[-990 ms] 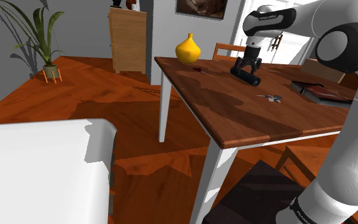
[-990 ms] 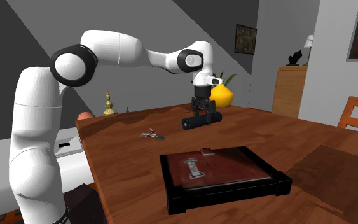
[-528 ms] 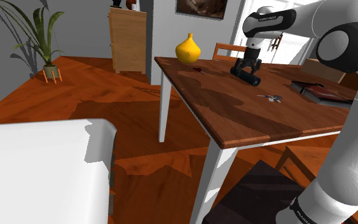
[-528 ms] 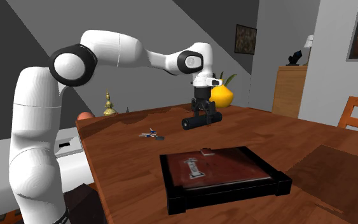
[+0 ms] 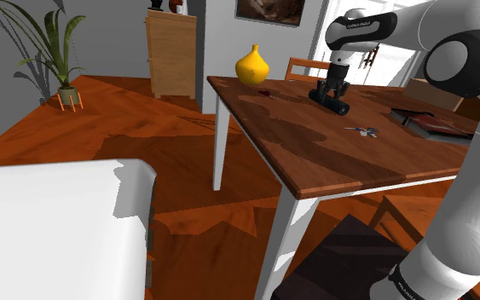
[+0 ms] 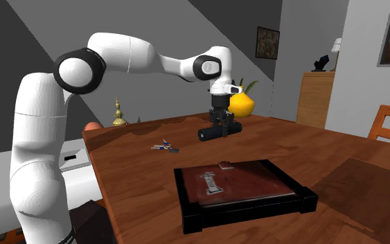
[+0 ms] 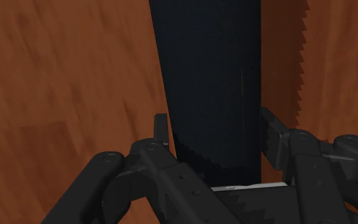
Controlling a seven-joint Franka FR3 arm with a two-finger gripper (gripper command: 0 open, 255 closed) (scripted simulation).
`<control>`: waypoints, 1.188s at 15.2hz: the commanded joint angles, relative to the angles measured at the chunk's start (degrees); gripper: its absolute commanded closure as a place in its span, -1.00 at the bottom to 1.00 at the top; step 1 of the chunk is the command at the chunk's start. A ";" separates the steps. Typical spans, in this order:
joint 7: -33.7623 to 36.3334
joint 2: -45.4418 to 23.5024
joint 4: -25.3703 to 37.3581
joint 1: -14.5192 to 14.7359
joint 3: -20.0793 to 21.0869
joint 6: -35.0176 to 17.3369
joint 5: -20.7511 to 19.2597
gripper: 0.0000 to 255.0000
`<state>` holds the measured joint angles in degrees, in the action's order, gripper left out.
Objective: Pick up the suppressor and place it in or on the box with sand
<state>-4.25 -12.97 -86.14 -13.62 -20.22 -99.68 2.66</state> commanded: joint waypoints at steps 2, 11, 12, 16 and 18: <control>0.01 -0.01 -0.01 0.00 0.00 -0.01 0.00 1.00; -0.27 -1.14 7.71 -0.53 -0.14 6.63 0.40 1.00; -0.32 -1.37 8.80 -0.62 -0.16 7.50 0.48 1.00; -0.55 -2.53 13.55 -1.09 -0.25 11.14 0.90 1.00; -0.69 -3.27 16.17 -1.39 -0.29 13.06 1.17 1.00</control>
<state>-4.83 -15.76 -71.40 -14.82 -20.48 -87.60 3.65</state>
